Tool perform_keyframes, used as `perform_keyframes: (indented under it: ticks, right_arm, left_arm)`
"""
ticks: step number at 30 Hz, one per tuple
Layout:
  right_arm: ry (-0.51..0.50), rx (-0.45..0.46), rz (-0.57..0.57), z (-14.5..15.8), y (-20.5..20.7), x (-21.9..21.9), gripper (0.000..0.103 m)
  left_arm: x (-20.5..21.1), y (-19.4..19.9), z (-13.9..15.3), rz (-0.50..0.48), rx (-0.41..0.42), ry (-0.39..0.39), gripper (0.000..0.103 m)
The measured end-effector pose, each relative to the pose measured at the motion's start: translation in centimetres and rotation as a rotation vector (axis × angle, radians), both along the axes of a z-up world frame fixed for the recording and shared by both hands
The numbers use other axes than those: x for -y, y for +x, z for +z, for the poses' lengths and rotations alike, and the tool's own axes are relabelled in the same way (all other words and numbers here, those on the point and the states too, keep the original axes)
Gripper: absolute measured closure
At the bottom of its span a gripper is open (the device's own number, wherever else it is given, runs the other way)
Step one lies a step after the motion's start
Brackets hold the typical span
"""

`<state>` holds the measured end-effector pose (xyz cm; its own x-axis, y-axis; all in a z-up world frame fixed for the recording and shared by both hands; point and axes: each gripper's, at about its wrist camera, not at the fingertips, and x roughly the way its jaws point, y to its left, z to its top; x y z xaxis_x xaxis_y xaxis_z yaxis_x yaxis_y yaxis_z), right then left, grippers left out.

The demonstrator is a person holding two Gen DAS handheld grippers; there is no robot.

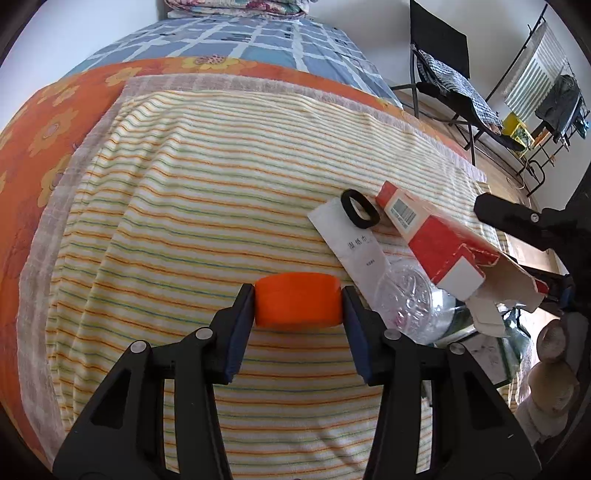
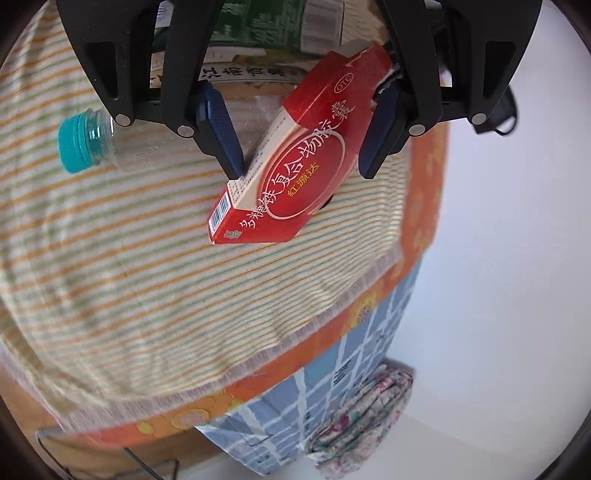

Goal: Collect trash
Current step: 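Grasp the orange cap with the left tool while the right tool grasps the red box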

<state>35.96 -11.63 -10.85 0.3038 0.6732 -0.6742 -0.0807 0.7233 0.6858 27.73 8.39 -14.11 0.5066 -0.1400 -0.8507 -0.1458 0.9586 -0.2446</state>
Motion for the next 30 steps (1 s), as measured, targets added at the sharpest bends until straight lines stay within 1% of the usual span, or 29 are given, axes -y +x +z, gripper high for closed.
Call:
perform_keyframes:
  ticks: [2,5,9,10,11,12,14,16,19,21,23,24,25,26,28,30]
  right_arm:
    - [-0.031,0.013,0.007,0.1,0.4,-0.2,0.038]
    - [-0.124,0.019,0.008,0.0,1.2,-0.8,0.038]
    - [-0.165,-0.008,0.018,0.0,2.0,-1.1,0.038]
    - [-0.197,-0.028,0.026,-0.3,2.2,-1.2,0.036]
    - [-0.216,-0.05,0.036,-0.6,2.5,-1.2,0.032]
    - [-0.211,-0.07,0.039,-0.8,2.8,-1.2,0.031]
    - [-0.169,-0.131,0.011,-1.5,3.3,-0.1,0.031]
    - [-0.12,-0.148,0.006,-2.1,3.6,0.5,0.031]
    - [-0.078,-0.147,0.008,-2.6,3.6,0.7,0.032]
    - [-0.043,-0.155,0.009,-2.8,3.6,0.7,0.039]
    - [-0.002,-0.166,0.01,-3.0,3.5,0.5,0.054]
    - [0.015,-0.167,0.008,-2.9,3.4,0.2,0.058]
    - [0.032,-0.158,0.006,-2.7,3.3,0.1,0.066]
    - [0.047,-0.147,0.005,-2.3,3.2,0.1,0.071]
    - [0.074,-0.123,0.007,-1.5,3.1,-0.1,0.074]
    - [0.062,-0.09,0.015,-0.7,2.8,-0.6,0.074]
  left_arm:
    - [-0.4,-0.1,-0.1,0.01,0.011,0.014,0.055]
    - [-0.9,-0.1,-0.2,0.009,0.019,-0.007,0.055]
    - [-1.0,-0.1,-0.2,0.009,0.023,-0.007,0.055]
    - [-1.0,-0.2,-0.2,0.007,0.024,-0.004,0.055]
    - [-1.0,-0.3,-0.2,0.007,0.025,-0.003,0.055]
    - [-1.0,-0.4,-0.2,0.008,0.026,-0.003,0.055]
    - [-1.0,-0.3,-0.2,0.007,0.026,-0.004,0.055]
    - [-1.0,-0.4,-0.2,0.009,0.026,-0.007,0.055]
    - [-0.9,-0.4,-0.2,0.008,0.03,-0.005,0.055]
    - [-0.8,-0.4,-0.2,0.005,0.032,0.002,0.055]
    - [-0.8,-0.4,-0.2,0.003,0.033,0.008,0.055]
    - [-0.8,-0.4,-0.2,0.003,0.033,0.009,0.056]
    - [-0.8,-0.4,-0.1,0.005,0.033,0.01,0.056]
    - [-0.9,-0.5,-0.1,0.006,0.033,0.012,0.056]
    - [-1.1,-0.6,0.1,0.011,0.033,0.017,0.056]
    - [-1.5,-0.9,0.2,0.023,0.033,0.015,0.056]
